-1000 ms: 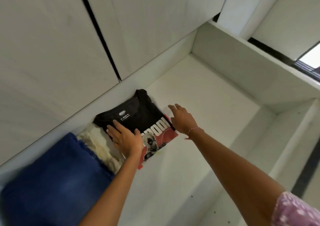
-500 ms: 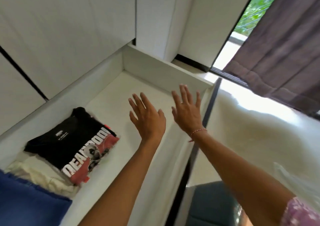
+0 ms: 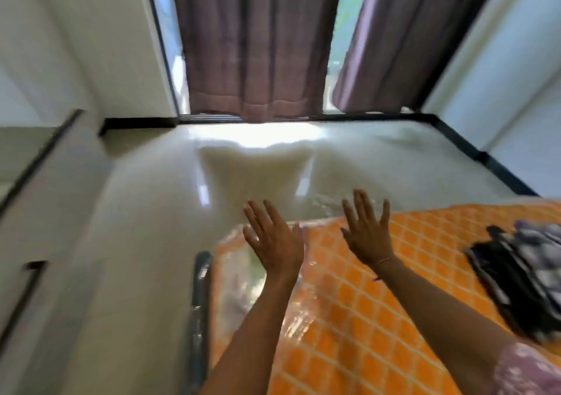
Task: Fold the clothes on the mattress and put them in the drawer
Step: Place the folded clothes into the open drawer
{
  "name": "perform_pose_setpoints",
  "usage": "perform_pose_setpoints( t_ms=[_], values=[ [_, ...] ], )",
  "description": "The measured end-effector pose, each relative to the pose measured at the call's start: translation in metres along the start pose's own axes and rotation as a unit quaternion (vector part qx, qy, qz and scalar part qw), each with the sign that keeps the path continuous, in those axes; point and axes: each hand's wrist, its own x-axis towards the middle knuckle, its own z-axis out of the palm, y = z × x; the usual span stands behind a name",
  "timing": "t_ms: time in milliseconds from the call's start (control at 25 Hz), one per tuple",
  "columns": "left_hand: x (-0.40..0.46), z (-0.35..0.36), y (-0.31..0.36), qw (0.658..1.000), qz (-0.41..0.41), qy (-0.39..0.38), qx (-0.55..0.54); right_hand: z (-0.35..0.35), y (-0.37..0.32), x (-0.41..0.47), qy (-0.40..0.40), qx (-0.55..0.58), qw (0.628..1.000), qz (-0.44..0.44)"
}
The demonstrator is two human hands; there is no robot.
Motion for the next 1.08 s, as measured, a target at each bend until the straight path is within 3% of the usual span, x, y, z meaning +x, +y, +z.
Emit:
perform_pose_setpoints(
  t_ms=[120, 280, 320, 400, 480, 560, 640, 720, 800, 880, 1080],
  values=[
    [-0.064, 0.12, 0.115, 0.997, 0.058, -0.047, 0.03, 0.064, 0.143, -0.049, -0.051, 0.003, 0.997, 0.062],
    [-0.12, 0.256, 0.24, 0.986, 0.113, -0.12, 0.023, 0.123, 0.335, -0.103, -0.006, 0.027, 0.988, 0.154],
    [-0.132, 0.283, 0.265, 0.981, 0.106, -0.164, -0.005, 0.133, 0.373, -0.116, -0.008, 0.038, 0.985, 0.166],
    [-0.152, 0.329, 0.309, 0.958, 0.018, -0.272, -0.091, 0.152, 0.442, -0.137, -0.014, 0.047, 0.975, 0.217],
    [-0.16, 0.371, 0.35, 0.887, -0.117, -0.382, -0.233, 0.175, 0.507, -0.151, 0.001, 0.099, 0.947, 0.306],
    [-0.16, 0.408, 0.38, 0.779, -0.225, -0.455, -0.37, 0.195, 0.563, -0.161, -0.028, 0.222, 0.895, 0.387],
    [-0.161, 0.432, 0.397, 0.706, -0.262, -0.495, -0.433, 0.211, 0.599, -0.169, -0.087, 0.452, 0.779, 0.426],
    [-0.163, 0.45, 0.405, 0.708, -0.269, -0.499, -0.421, 0.227, 0.608, -0.172, -0.125, 0.636, 0.633, 0.423],
    [-0.163, 0.471, 0.405, 0.753, -0.292, -0.45, -0.38, 0.242, 0.602, -0.176, -0.176, 0.678, 0.581, 0.415],
    [-0.159, 0.489, 0.404, 0.775, -0.299, -0.417, -0.369, 0.267, 0.599, -0.182, -0.186, 0.684, 0.573, 0.411],
    [-0.155, 0.503, 0.383, 0.777, -0.285, -0.409, -0.384, 0.296, 0.591, -0.174, -0.198, 0.662, 0.582, 0.428]
  ],
)
